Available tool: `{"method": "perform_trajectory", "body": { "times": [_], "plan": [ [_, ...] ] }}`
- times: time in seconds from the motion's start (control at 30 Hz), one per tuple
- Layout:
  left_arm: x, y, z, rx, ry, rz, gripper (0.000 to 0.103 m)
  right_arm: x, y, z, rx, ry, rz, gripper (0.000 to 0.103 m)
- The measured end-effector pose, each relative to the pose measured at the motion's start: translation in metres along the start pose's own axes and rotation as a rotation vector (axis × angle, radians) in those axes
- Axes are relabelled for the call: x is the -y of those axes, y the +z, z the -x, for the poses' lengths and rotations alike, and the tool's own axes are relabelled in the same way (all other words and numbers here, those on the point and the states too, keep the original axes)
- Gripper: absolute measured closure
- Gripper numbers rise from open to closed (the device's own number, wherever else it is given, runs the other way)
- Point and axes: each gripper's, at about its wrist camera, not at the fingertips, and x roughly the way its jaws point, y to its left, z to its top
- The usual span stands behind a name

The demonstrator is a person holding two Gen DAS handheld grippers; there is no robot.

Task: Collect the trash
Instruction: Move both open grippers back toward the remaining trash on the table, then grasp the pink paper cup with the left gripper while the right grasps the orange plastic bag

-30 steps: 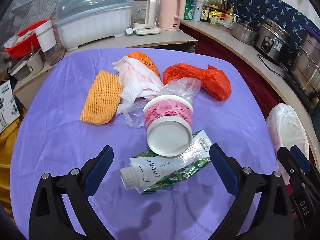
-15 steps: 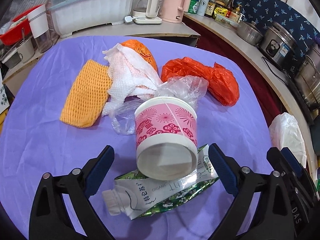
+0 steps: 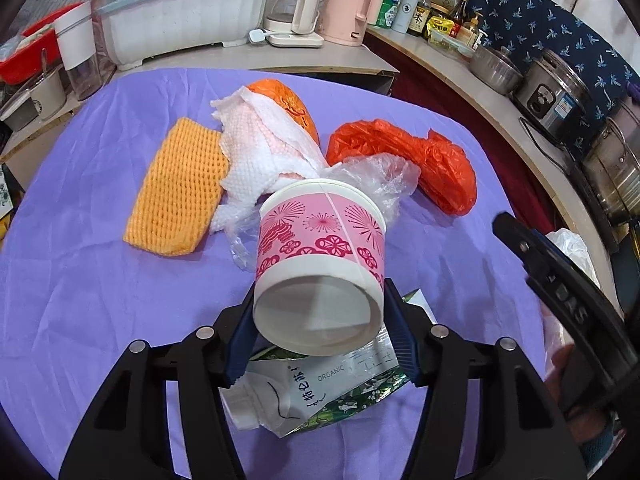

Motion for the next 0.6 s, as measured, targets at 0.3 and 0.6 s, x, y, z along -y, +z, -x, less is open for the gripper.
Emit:
{"method": "perform_trajectory", "body": {
  "times": [0.3, 0.6],
  "plan": [
    [-0.004, 0.005, 0.001, 0.001, -0.001, 0.006, 0.048, -0.006, 0.019, -0.036, -0.013, -0.003, 0.019, 0.048],
    [0.001, 0.005, 0.000, 0.001, -0.011, -0.005, 0.048, -0.009, 0.017, -0.061, -0.060, 0.010, 0.033, 0.079]
  ]
}}
